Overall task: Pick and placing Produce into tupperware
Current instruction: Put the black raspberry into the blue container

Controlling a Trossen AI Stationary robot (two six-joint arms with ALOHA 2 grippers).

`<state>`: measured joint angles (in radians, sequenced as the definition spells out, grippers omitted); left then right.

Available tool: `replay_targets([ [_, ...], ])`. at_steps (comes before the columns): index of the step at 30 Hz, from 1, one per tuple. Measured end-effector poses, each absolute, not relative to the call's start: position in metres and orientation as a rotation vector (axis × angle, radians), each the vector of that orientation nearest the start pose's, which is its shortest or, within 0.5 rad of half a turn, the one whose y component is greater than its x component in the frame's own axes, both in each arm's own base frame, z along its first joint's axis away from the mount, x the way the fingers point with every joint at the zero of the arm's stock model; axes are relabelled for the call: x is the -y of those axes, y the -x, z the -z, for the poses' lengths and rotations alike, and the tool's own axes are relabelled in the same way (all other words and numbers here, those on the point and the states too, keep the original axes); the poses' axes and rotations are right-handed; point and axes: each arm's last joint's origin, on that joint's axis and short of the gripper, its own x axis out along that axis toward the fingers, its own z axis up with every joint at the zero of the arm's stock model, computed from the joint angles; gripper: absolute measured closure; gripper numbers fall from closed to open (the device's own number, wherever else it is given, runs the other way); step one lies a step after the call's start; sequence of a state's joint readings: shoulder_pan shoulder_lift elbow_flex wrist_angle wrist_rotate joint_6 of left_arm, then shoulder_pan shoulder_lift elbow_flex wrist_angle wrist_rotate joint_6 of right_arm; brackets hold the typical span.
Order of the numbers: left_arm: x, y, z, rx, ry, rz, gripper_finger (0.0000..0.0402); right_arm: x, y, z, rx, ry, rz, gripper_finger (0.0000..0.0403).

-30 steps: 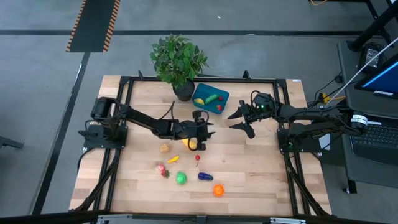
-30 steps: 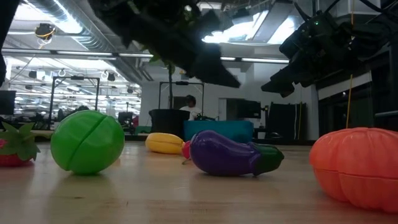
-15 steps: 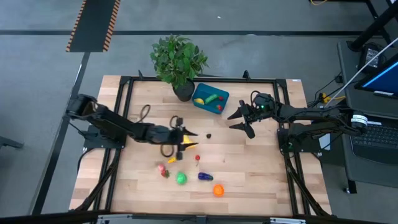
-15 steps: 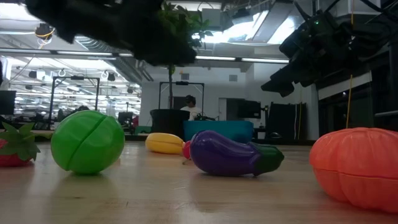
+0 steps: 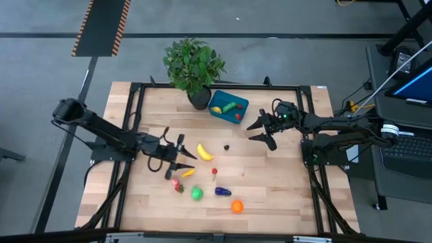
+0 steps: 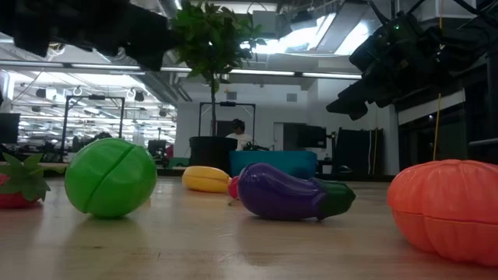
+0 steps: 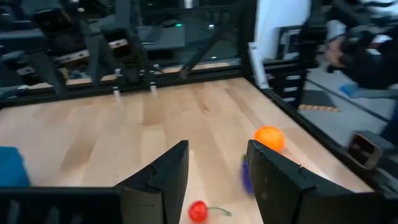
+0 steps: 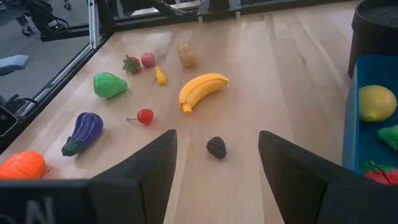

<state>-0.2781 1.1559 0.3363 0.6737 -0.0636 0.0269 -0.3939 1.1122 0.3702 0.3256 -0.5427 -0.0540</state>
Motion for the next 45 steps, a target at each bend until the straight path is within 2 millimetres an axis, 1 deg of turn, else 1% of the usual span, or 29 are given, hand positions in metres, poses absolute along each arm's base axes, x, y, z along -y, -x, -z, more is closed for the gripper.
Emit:
replay_targets([
  [4, 0.056, -0.199, -0.188, -0.15, 0.004, 0.287, 0.024, 0.066, -0.199, -0.181, -0.368, -0.135, -0.157, 0.0175],
  [7, 0.054, -0.191, -0.183, -0.16, 0.053, 0.287, 0.0239, 0.066, -0.199, -0.181, -0.368, -0.135, -0.157, 0.0175],
  [9, 0.053, -0.187, -0.18, -0.164, 0.056, 0.284, 0.0241, 0.066, -0.199, -0.182, -0.367, -0.135, -0.157, 0.0175],
  [14, 0.052, -0.186, -0.181, -0.154, 0.056, 0.262, 0.0248, 0.066, -0.199, -0.182, -0.362, -0.133, -0.156, 0.0175],
  [21, 0.052, -0.186, -0.181, -0.154, 0.055, 0.254, 0.0245, 0.065, -0.201, -0.185, -0.353, -0.195, -0.153, 0.0175],
  [25, 0.052, -0.186, -0.181, -0.154, 0.047, 0.254, 0.024, 0.057, -0.207, -0.193, -0.336, -0.167, -0.201, 0.0175],
  [29, 0.051, -0.186, -0.18, -0.154, 0.019, 0.234, 0.0243, 0.041, -0.215, -0.199, -0.337, -0.131, -0.253, 0.0175],
  [34, 0.046, -0.186, -0.174, -0.203, 0.005, 0.159, 0.0249, 0.022, -0.223, -0.208, -0.418, -0.101, -0.211, 0.0175],
  [38, 0.041, -0.185, -0.174, -0.193, 0.012, 0.142, 0.0248, 0.01, -0.229, -0.218, -0.477, -0.08, -0.196, 0.0175],
  [41, 0.04, -0.183, -0.172, -0.197, 0.018, 0.173, 0.0244, 0.004, -0.235, -0.221, -0.534, -0.099, -0.199, 0.0175],
  [45, 0.04, -0.178, -0.17, -0.199, 0.042, 0.208, 0.024, 0.002, -0.248, -0.221, -0.59, -0.132, -0.199, 0.0175],
])
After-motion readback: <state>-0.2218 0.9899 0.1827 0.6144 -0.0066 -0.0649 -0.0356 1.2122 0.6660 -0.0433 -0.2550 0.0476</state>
